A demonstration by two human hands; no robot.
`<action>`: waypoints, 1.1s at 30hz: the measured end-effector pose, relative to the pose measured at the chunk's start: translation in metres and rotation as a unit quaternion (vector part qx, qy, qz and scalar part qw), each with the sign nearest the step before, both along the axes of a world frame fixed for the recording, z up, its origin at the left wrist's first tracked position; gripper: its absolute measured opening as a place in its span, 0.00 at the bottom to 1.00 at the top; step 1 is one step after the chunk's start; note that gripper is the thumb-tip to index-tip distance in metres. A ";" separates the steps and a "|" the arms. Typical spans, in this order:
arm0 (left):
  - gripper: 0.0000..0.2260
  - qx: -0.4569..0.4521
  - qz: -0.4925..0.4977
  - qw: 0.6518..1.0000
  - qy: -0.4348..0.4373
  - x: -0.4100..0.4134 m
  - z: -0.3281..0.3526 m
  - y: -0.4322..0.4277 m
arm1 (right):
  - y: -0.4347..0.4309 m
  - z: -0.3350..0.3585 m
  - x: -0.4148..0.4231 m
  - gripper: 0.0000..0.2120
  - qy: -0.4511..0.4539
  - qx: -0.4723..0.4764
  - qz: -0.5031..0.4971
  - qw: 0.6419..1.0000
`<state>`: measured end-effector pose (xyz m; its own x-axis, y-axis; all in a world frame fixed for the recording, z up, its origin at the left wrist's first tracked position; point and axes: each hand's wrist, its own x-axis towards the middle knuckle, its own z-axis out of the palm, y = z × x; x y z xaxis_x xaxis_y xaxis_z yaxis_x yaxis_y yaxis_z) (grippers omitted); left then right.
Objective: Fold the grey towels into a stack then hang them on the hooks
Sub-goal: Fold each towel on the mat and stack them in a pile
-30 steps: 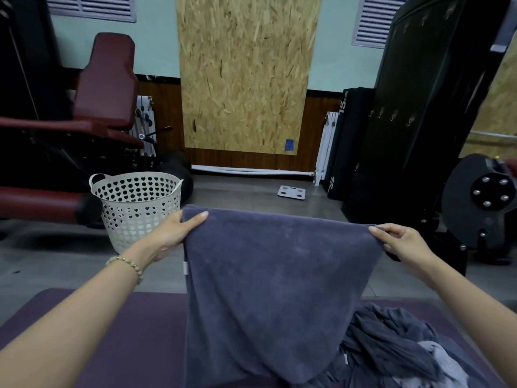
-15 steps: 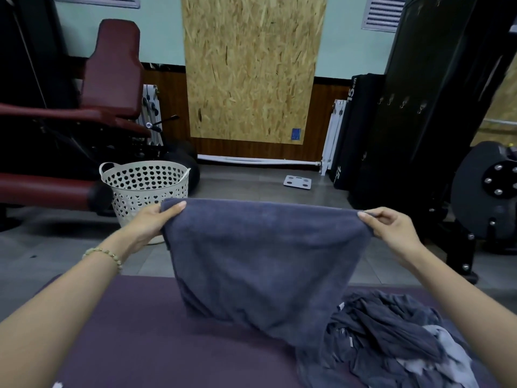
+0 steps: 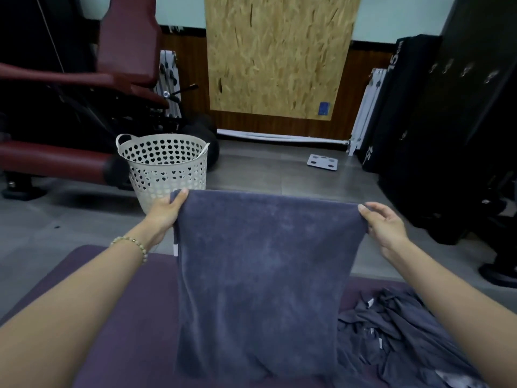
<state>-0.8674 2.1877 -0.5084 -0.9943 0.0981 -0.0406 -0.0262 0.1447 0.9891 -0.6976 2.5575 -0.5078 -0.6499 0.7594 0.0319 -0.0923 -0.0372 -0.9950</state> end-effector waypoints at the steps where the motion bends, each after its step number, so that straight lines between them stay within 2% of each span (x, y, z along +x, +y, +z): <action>1: 0.15 -0.001 0.016 1.000 0.018 -0.004 -0.001 0.004 | -0.001 -0.003 -0.011 0.07 0.008 -0.007 -0.005 1.000; 8: 0.13 0.055 0.054 0.992 0.097 -0.027 0.006 0.010 | -0.004 0.000 -0.043 0.08 0.056 0.007 -0.018 0.998; 11: 0.13 0.054 0.030 0.995 0.082 -0.025 -0.009 -0.001 | -0.007 -0.017 -0.036 0.07 0.036 -0.002 -0.005 0.999; 13: 0.15 0.017 0.015 0.998 0.051 -0.022 -0.035 -0.012 | -0.013 -0.045 -0.028 0.09 0.022 -0.023 0.003 1.000; 18: 0.20 -0.134 -0.026 0.989 -0.058 0.007 -0.133 -0.042 | -0.036 -0.161 0.008 0.11 -0.095 -0.071 0.033 0.992; 22: 0.21 -0.204 -0.067 0.960 -0.177 0.035 -0.210 -0.059 | -0.066 -0.246 0.042 0.10 -0.206 -0.089 0.090 0.970; 26: 0.21 -0.244 -0.086 0.932 -0.253 0.044 -0.271 -0.065 | -0.075 -0.313 0.052 0.10 -0.296 -0.064 0.115 0.946; 31: 0.10 -0.271 -0.068 0.931 -0.233 0.015 -0.336 -0.065 | -0.060 -0.362 0.019 0.06 -0.335 0.016 0.109 0.936; 33: 0.08 -0.271 -0.018 0.941 -0.203 -0.003 -0.353 -0.064 | -0.051 -0.380 0.003 0.04 -0.334 0.056 0.084 0.937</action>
